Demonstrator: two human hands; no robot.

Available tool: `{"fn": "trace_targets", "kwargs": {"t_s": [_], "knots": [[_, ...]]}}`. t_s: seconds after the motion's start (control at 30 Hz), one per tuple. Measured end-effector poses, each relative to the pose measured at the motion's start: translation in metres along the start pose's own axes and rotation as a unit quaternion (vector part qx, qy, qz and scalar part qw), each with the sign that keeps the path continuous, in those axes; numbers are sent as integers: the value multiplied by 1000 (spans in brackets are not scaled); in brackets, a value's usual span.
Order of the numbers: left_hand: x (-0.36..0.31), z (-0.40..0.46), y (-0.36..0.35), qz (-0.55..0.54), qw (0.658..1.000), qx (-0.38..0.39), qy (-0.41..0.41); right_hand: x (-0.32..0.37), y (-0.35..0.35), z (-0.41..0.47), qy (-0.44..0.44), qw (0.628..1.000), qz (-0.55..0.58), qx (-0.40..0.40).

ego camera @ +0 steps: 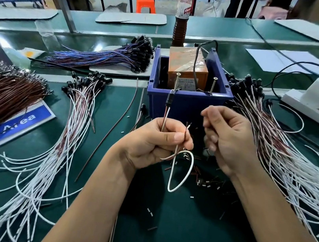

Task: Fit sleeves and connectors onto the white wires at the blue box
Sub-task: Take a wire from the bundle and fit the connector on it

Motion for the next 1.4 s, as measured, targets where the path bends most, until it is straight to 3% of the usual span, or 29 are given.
{"fn": "trace_targets", "kwargs": {"t_s": [0.1,0.3,0.4,0.5,0.67,0.77,0.83,1.0,1.13,1.27,1.4], "knots": [[-5,1,0,6,998,-35,-49,-1,2,0,-14,1000,-12,-5],[-8,3,3,55,980,-153,-114,-8,-16,-6,-104,984,-7,147],[-10,2,2,52,979,-145,-135,-6,-14,-7,-116,980,33,158],[-10,3,4,57,972,-186,-130,-8,-17,-9,-107,981,47,155],[-13,1,-2,57,975,-161,-144,-7,-15,-7,-40,995,17,88],[-22,-5,-3,27,977,-124,-170,5,-6,-9,82,992,-87,36],[-27,-8,-1,-1,972,-146,-182,13,-2,-10,166,976,-143,-11],[-30,-3,4,30,914,-345,-209,13,2,-11,281,917,-251,-129],[-27,6,2,114,832,-496,-222,7,5,-7,250,912,-296,-137],[-23,11,0,166,777,-561,-232,4,4,-5,234,915,-307,-117],[-23,11,0,184,760,-573,-245,4,2,-5,246,904,-333,-110]]}}
Point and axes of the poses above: each hand's wrist, its own z-axis towards the middle knuckle, its own y-axis out of the back of the hand, x = y × z, the point moved 3 cm from there along z, towards the middle knuckle, and after that the axes turned 7 degrees about z, right-handed, at the moved point
